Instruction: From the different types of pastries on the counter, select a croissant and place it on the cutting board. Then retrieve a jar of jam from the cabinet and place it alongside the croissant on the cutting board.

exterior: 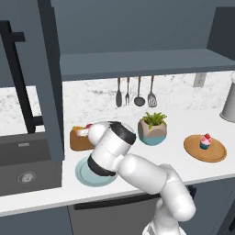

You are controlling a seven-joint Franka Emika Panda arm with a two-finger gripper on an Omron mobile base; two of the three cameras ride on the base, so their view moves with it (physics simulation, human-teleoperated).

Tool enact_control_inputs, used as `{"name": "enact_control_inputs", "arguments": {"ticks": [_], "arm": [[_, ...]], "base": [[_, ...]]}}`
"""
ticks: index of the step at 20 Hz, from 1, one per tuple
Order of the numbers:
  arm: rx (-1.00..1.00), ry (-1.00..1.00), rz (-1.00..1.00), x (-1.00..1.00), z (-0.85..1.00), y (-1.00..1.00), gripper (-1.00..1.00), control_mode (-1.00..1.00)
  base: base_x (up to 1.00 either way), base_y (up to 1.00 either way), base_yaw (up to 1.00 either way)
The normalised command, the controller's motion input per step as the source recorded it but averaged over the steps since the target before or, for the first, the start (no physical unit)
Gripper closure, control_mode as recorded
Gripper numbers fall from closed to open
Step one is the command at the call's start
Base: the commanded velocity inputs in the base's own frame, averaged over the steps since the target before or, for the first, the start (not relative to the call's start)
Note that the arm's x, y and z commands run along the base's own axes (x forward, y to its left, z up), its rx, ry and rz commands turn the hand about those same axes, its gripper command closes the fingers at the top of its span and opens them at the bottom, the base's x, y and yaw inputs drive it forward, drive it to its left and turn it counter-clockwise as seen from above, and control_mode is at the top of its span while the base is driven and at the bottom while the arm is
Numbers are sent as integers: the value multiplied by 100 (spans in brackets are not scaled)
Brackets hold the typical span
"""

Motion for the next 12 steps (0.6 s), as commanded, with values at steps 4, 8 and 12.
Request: {"name": "enact_control_inputs", "arguments": {"ticks": [4, 8, 12], "arm": [[0, -21, 4, -1, -40, -3, 100, -100], [2, -6, -3, -38, -17, -24, -100, -100], [13, 0, -13, -53, 2, -53, -100, -100]], "base": [[0, 0, 0], [0, 0, 0], [0, 0, 0]]}}
